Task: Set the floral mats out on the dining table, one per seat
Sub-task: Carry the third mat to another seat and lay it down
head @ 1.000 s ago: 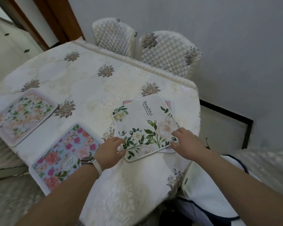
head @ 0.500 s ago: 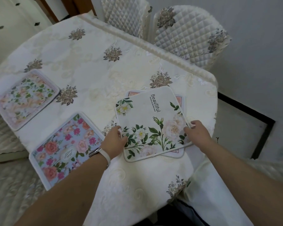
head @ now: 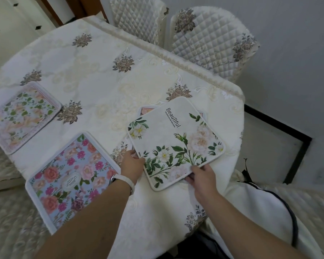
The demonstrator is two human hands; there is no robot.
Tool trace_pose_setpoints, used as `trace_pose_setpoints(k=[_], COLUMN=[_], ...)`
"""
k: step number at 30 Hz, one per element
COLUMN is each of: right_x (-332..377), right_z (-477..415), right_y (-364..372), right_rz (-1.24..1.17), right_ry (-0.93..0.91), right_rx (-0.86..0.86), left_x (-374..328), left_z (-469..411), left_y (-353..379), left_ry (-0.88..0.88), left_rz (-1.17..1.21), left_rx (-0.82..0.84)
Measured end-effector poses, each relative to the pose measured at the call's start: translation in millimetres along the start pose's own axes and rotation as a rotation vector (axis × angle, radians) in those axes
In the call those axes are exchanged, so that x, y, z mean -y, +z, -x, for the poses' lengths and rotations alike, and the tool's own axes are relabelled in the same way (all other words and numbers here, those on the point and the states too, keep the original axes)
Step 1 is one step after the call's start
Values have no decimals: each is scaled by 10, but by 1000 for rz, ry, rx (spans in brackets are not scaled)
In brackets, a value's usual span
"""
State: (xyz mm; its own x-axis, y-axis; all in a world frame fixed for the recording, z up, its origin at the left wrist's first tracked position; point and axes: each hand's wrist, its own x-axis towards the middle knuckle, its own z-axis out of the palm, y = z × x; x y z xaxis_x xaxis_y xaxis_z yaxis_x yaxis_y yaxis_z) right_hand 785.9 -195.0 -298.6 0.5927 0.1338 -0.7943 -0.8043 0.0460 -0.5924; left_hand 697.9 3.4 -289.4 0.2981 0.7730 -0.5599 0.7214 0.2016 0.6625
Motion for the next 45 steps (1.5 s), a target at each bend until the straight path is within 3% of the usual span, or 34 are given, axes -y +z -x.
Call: trace_pose_setpoints(k=[8, 13, 16, 21, 24, 28, 35, 45], right_x=[61, 228, 334, 517, 594, 688, 686, 673], right_z=[5, -15, -77, -168, -186, -170, -240, -86], right_y=[-65, -485, -823, -1243, -1342, -1389, -1410, -612], right_rz=[211, 445, 589, 648, 723, 804, 923, 872], right_ry=[-137, -219, -231, -203, -208, -218, -334, -386], right_rx=[-11, 16, 37, 85, 121, 178, 75, 244], left_x=[-149, -359, -560, -752, -730, -683, -546, -351], left_z=[54, -175, -289, -241, -188, -139, 17, 354], left_y=[145, 137, 165, 324, 457, 597, 505, -405], left_ry=[-28, -45, 3, 87, 93, 151, 168, 95], left_rz=[268, 391, 262, -199, -233, -225, -115, 142], left_rx=[56, 68, 70, 337, 396, 334, 315, 101])
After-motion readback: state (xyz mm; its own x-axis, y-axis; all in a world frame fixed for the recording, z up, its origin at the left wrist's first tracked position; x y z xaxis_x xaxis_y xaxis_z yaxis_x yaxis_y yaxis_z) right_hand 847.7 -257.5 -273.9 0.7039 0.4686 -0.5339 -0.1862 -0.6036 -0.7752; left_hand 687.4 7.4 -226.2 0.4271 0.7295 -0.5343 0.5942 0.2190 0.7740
